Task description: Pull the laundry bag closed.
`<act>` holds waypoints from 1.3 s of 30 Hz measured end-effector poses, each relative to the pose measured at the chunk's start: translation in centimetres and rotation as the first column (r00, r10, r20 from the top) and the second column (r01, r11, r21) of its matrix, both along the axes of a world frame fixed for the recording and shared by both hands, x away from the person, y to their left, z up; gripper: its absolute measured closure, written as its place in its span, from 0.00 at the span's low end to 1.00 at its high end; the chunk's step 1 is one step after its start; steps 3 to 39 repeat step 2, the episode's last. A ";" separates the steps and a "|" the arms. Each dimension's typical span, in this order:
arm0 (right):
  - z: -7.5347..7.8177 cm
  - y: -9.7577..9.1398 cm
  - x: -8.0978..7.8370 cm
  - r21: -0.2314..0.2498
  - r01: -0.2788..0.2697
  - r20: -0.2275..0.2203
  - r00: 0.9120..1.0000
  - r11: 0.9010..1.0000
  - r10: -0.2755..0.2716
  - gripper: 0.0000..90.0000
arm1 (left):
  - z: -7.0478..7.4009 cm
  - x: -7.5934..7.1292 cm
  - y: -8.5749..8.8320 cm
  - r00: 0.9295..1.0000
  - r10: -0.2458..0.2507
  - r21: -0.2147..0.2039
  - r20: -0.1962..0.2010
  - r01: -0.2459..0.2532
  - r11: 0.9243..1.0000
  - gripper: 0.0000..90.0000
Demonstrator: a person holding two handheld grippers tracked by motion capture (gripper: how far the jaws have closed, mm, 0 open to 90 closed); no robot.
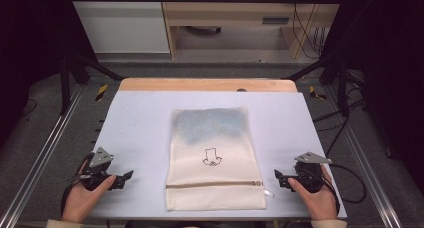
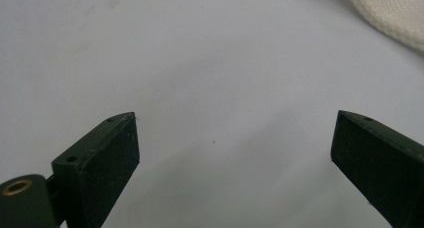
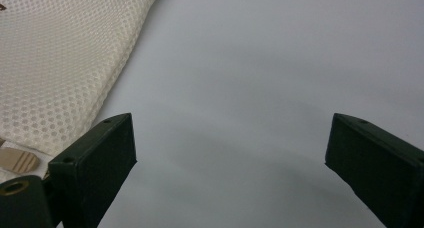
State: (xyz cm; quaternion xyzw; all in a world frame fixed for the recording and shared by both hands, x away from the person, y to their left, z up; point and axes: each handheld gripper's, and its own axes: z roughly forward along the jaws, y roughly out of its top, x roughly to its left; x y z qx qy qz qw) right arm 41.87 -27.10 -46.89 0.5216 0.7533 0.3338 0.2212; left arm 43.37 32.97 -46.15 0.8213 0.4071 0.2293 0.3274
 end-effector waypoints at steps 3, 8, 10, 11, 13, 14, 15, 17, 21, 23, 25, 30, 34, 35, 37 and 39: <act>0.0 0.1 0.0 0.004 0.000 0.000 1.000 1.000 0.000 0.07 | 0.1 0.1 -0.4 1.000 -0.004 -0.006 0.022 0.004 1.000 0.06; 0.0 0.1 0.0 0.004 0.000 0.000 1.000 1.000 0.000 0.07 | 0.1 0.1 -0.4 1.000 -0.004 -0.006 0.022 0.004 1.000 0.06; 0.0 0.1 0.0 0.004 0.000 0.000 1.000 1.000 0.000 0.07 | 0.1 0.1 -0.4 1.000 -0.004 -0.006 0.022 0.004 1.000 0.06; 0.0 0.1 0.0 0.004 0.000 0.000 1.000 1.000 0.000 0.07 | 0.1 0.1 -0.4 1.000 -0.004 -0.006 0.022 0.004 1.000 0.06; 0.0 0.1 0.0 0.004 0.000 0.000 1.000 1.000 0.000 0.07 | 0.1 0.1 -0.4 1.000 -0.004 -0.006 0.022 0.004 1.000 0.06; 0.0 0.1 0.0 0.004 0.000 0.000 1.000 1.000 0.000 0.07 | 0.1 0.1 -0.4 1.000 -0.004 -0.006 0.022 0.004 1.000 0.06; 0.0 0.1 0.0 0.004 0.000 0.000 1.000 1.000 0.000 0.07 | 0.1 0.1 -0.4 1.000 -0.004 -0.006 0.022 0.004 1.000 0.06; 0.0 0.1 0.0 0.004 0.000 0.000 1.000 1.000 0.000 0.07 | 0.1 0.1 -0.4 1.000 -0.004 -0.006 0.022 0.004 1.000 0.06; 0.0 0.1 0.0 0.004 0.000 0.000 1.000 1.000 0.000 0.07 | 0.1 0.1 -0.4 1.000 -0.004 -0.006 0.022 0.004 1.000 0.06; 0.0 0.1 0.0 0.004 0.000 0.000 1.000 1.000 0.000 0.07 | 0.1 0.1 -0.4 1.000 -0.004 -0.006 0.022 0.004 1.000 0.06; 0.0 0.1 0.0 0.004 0.000 0.000 1.000 1.000 0.000 0.07 | 0.1 0.1 -0.4 1.000 -0.004 -0.006 0.022 0.004 1.000 0.06; 0.0 0.1 0.0 0.004 0.000 0.000 1.000 1.000 0.000 0.07 | 0.1 0.1 -0.4 1.000 -0.004 -0.006 0.022 0.004 1.000 0.06; 0.0 0.1 0.0 0.004 0.000 0.000 1.000 1.000 0.000 0.07 | 0.1 0.1 -0.4 1.000 -0.004 -0.006 0.022 0.004 1.000 0.06; 0.0 0.1 0.0 0.004 0.000 0.000 1.000 1.000 0.000 0.07 | 0.1 0.1 -0.4 1.000 -0.004 -0.006 0.022 0.004 1.000 0.06; 0.0 0.1 0.0 0.004 0.000 0.000 1.000 1.000 0.000 0.07 | 0.1 0.1 -0.4 1.000 -0.004 -0.006 0.022 0.004 1.000 0.06; 0.0 0.1 0.0 0.004 0.000 0.000 1.000 1.000 0.000 0.07 | 0.1 0.1 -0.4 1.000 -0.004 -0.006 0.022 0.004 1.000 0.06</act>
